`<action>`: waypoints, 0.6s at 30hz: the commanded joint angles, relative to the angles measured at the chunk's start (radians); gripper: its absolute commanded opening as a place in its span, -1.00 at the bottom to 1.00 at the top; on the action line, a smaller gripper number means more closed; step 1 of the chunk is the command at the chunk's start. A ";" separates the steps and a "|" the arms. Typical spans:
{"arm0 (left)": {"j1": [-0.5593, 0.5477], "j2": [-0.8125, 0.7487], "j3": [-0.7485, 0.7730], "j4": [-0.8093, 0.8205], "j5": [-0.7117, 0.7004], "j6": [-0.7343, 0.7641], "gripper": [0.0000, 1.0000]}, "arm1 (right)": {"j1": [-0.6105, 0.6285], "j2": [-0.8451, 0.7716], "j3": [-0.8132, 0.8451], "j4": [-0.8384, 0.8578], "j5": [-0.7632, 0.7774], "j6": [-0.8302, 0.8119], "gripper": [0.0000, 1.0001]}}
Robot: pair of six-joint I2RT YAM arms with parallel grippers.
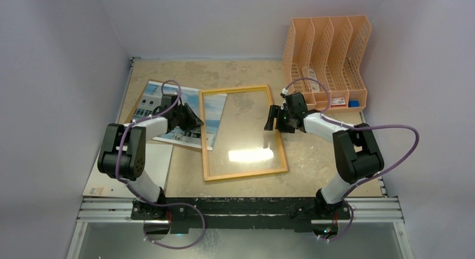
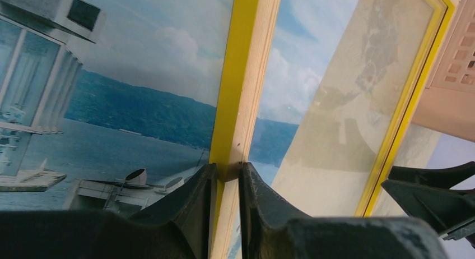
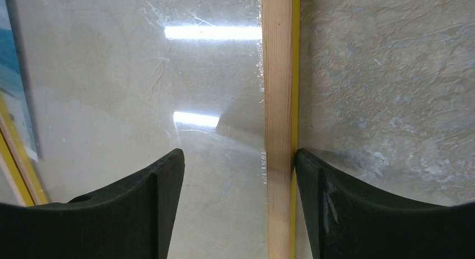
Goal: Put the photo into the frame
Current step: Place the photo frame item in the photo frame.
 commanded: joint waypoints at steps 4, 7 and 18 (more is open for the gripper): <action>-0.084 -0.013 -0.024 0.075 0.089 -0.050 -0.55 | 0.005 -0.132 -0.075 0.052 0.012 0.040 0.48; -0.108 -0.007 -0.026 0.097 0.084 -0.063 -0.54 | 0.004 -0.156 -0.083 0.060 0.070 0.052 0.48; -0.118 -0.067 0.016 -0.126 -0.184 0.017 -0.12 | 0.004 -0.208 -0.080 0.026 0.243 0.076 0.52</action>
